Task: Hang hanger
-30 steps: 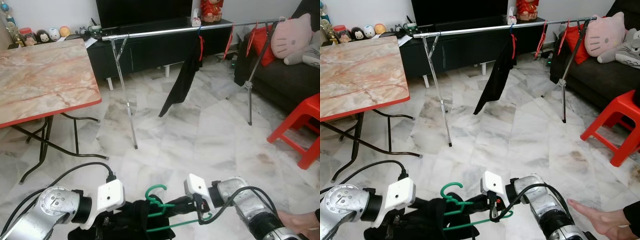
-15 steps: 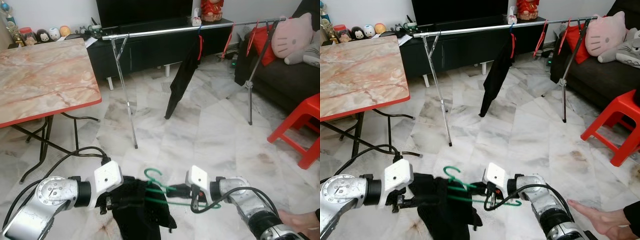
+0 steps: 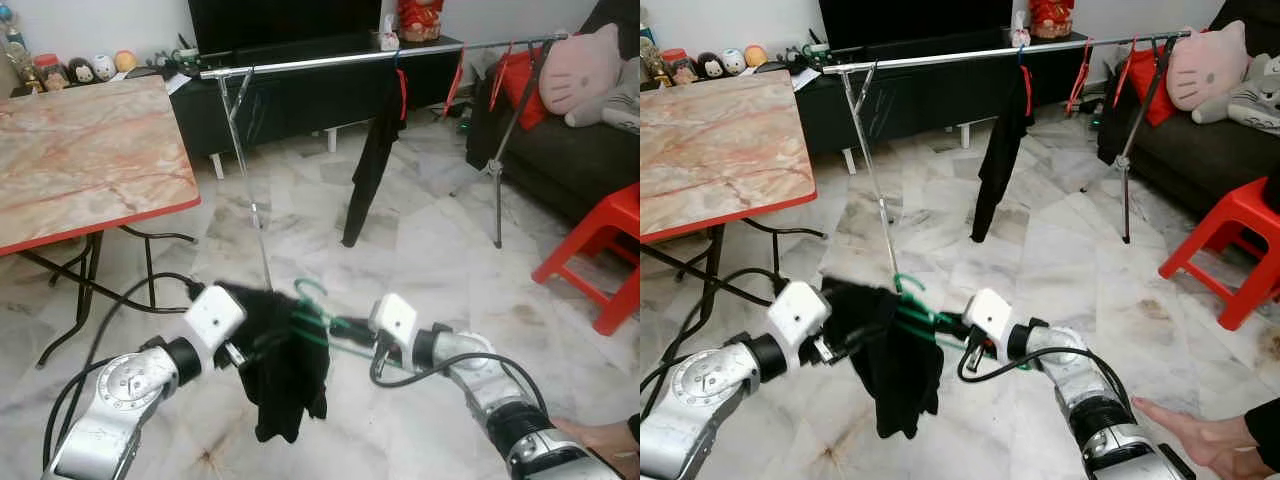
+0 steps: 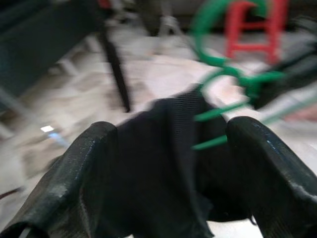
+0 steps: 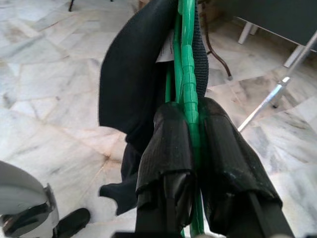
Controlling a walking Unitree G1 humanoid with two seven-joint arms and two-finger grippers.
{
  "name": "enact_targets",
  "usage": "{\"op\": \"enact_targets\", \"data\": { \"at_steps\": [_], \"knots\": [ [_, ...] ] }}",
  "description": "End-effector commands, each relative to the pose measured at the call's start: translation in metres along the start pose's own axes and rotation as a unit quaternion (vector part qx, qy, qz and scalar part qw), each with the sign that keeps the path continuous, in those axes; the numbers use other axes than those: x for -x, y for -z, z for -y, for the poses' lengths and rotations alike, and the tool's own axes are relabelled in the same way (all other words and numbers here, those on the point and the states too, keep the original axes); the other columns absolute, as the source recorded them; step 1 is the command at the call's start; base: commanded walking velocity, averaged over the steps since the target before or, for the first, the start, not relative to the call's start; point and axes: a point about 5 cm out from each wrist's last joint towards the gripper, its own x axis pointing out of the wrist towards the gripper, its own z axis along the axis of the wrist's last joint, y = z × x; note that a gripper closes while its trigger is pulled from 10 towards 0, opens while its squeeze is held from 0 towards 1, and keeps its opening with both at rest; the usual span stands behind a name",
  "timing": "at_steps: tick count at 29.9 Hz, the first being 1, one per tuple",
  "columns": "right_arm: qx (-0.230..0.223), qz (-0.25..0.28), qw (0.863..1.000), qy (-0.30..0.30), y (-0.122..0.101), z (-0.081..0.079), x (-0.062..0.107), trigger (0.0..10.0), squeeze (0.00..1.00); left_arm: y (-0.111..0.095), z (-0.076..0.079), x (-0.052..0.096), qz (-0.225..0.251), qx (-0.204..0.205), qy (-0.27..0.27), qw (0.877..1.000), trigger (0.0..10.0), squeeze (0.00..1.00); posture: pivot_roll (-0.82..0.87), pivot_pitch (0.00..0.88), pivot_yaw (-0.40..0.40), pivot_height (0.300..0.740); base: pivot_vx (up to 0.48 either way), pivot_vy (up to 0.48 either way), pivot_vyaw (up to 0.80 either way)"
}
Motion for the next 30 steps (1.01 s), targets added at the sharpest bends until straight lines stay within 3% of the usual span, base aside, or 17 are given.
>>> {"op": "enact_targets", "data": {
  "at_steps": [1, 9, 17, 30],
  "knots": [
    [0.004, 0.032, 0.999, 0.022, -0.012, 0.007, -0.002, 0.0, 0.0, 0.004, -0.006, 0.0, -0.005, 0.008, -0.038, 0.999, 10.0, 0.0, -0.02, 0.0, 0.019, 0.732, 0.0, 0.0, 0.0],
    [0.001, 0.042, 0.998, 0.043, -0.013, 0.009, -0.004, 0.0, 0.0, 0.011, -0.009, -0.006, -0.001, 0.023, -0.109, 0.994, 10.0, 0.0, -0.03, 0.0, 0.02, 0.732, 0.0, 0.0, 0.0],
    [0.008, 0.062, 0.997, 0.055, -0.024, 0.014, -0.007, 0.0, 0.0, 0.019, 0.016, -0.013, -0.023, 0.063, -0.031, 0.997, 10.0, 0.0, -0.02, 0.0, 0.019, 0.732, 0.0, 0.0, 0.0],
    [0.009, 0.083, 0.995, 0.051, -0.032, 0.014, -0.011, 0.0, 0.0, 0.023, 0.02, -0.024, -0.03, 0.081, -0.03, 0.996, 10.0, 0.0, -0.03, 0.0, 0.022, 0.732, 0.0, 0.0, 0.0]
  ]
}}
